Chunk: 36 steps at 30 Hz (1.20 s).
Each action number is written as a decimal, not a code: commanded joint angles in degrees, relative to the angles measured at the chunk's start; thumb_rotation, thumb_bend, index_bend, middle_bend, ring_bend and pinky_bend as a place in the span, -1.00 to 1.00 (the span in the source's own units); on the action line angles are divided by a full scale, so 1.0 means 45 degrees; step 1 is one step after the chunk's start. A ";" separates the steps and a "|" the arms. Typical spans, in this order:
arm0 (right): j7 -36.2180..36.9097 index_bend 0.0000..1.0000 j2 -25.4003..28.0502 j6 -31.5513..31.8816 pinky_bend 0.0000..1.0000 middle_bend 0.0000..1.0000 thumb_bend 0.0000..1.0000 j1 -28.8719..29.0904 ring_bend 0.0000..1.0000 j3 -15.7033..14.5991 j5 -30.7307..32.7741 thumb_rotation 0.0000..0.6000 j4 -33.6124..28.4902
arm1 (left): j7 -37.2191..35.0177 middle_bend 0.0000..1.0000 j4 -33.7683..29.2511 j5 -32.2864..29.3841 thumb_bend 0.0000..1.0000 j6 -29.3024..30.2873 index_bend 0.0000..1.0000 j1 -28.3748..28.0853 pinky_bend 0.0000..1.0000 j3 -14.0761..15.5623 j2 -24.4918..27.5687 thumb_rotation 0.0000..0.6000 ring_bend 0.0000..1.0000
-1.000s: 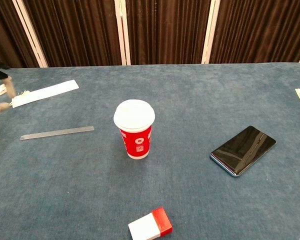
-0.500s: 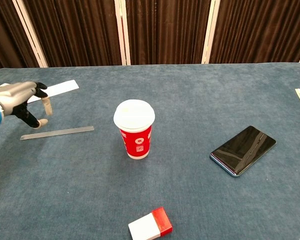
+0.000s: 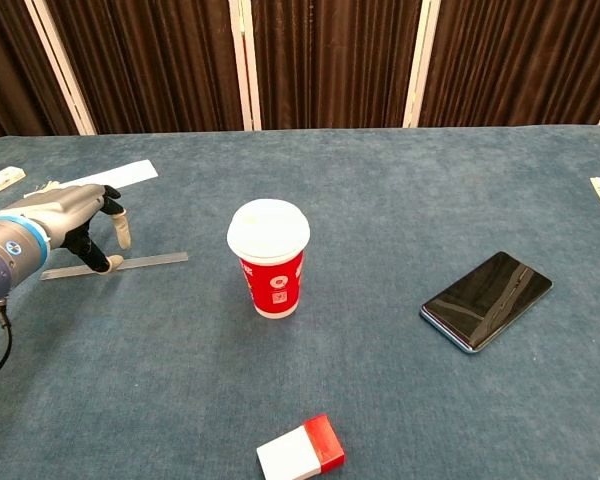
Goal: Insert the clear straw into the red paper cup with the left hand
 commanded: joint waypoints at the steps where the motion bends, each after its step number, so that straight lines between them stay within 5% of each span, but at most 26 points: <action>1: 0.0022 -0.98 0.0010 -0.0005 -1.00 -1.00 -0.72 -0.0002 -1.00 -0.0001 0.0003 1.00 -0.0008 | 0.0068 -1.00 0.0255 -0.0050 -0.17 -0.0001 -0.05 -0.0142 -1.00 -0.0020 -0.0221 1.00 -1.00; 23: 0.0141 -0.98 0.0072 -0.0016 -1.00 -1.00 -0.72 -0.0016 -1.00 -0.0005 0.0013 1.00 -0.0067 | 0.0216 -1.00 0.1125 -0.0361 -0.15 -0.0128 0.09 -0.0474 -1.00 0.0009 -0.1016 1.00 -1.00; 36: 0.0090 -0.98 0.0072 0.0000 -1.00 -1.00 -0.72 -0.0023 -1.00 0.0001 0.0038 1.00 -0.0069 | -0.0255 -1.00 0.0322 0.0181 -0.08 0.0176 0.11 -0.0277 -1.00 0.0013 -0.0650 1.00 -1.00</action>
